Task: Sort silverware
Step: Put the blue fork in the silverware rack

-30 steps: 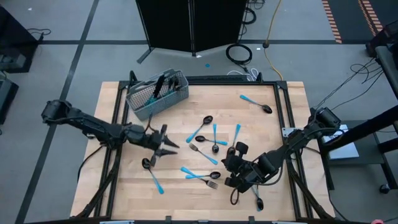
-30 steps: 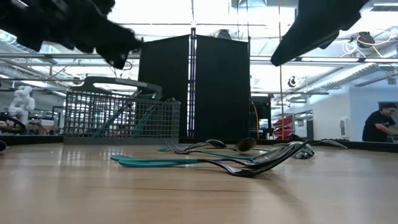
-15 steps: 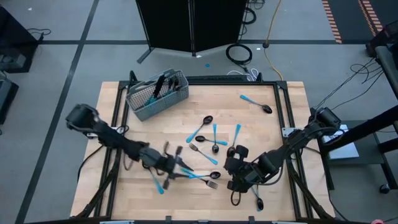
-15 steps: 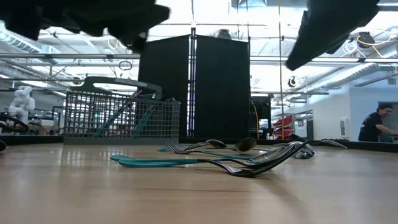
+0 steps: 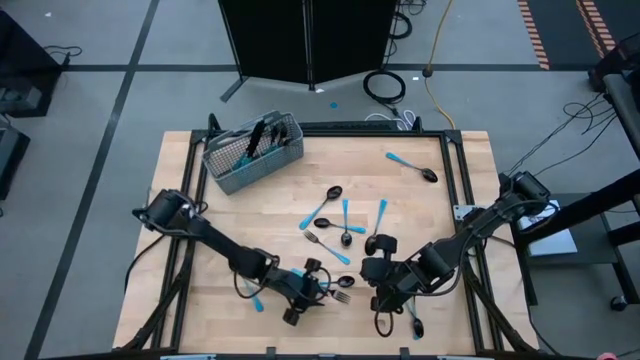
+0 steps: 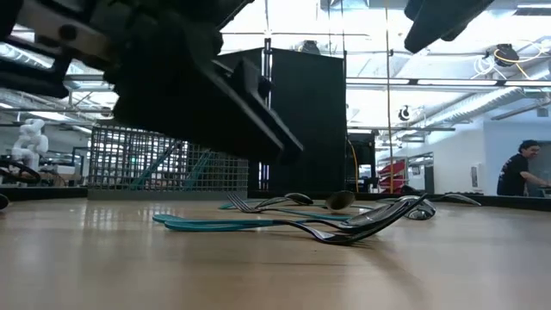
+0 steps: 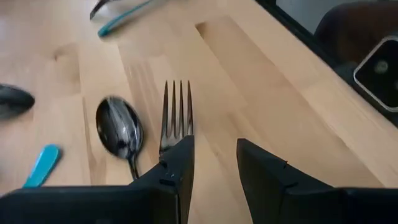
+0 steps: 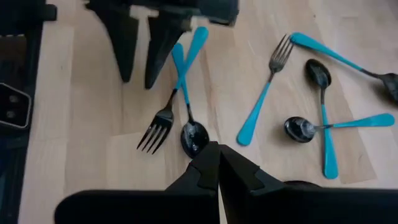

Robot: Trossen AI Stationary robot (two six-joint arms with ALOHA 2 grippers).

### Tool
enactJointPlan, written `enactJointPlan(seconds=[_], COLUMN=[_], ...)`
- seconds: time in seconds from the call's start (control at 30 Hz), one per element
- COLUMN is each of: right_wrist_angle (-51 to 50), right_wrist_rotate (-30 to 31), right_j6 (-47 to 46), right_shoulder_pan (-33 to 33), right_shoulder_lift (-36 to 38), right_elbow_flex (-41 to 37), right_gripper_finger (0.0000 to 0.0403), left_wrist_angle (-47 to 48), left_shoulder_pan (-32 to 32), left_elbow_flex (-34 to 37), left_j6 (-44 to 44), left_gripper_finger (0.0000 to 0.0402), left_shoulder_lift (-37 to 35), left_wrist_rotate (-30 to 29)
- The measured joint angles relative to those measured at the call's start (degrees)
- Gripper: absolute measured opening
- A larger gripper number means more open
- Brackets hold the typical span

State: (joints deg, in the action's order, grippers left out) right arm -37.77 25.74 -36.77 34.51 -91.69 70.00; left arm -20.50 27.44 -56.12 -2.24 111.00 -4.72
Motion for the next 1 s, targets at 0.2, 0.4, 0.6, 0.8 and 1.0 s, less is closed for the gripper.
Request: enactJointPlan(seconds=[0.2, 0.4, 0.6, 0.8, 1.0], right_wrist_angle=[0.31, 2.64, 3.12, 3.53, 6.86], right_wrist_rotate=[0.18, 2.58, 0.53, 0.22, 6.06], right_j6=[-0.01, 1.76, 8.23, 11.35, 20.34], right_shoulder_pan=[-0.44, -0.69, -0.69, -0.94, -2.76], right_shoulder_lift=[0.01, 0.01, -0.01, -0.01, -0.01], right_elbow_flex=[0.0, 0.01, -0.01, -0.01, -0.01], right_gripper_finger=[0.0, 0.0, 0.0, 0.0, 0.0], left_wrist_angle=[-0.38, -1.0, -0.31, 3.45, 4.16], left_shoulder_pan=[-0.33, 0.06, 0.87, 0.88, -0.51], left_elbow_flex=[-1.24, -1.22, -1.2, -1.2, -1.66], left_j6=[-0.12, 0.29, 0.12, -3.61, -6.03], left_gripper_finger=[0.0118, 0.0118, 0.0118, 0.0118, 0.0118], left_shoulder_lift=[0.35, 0.35, 0.35, 0.35, 0.35], left_wrist_rotate=[-0.02, -0.06, -0.06, -0.08, -0.38])
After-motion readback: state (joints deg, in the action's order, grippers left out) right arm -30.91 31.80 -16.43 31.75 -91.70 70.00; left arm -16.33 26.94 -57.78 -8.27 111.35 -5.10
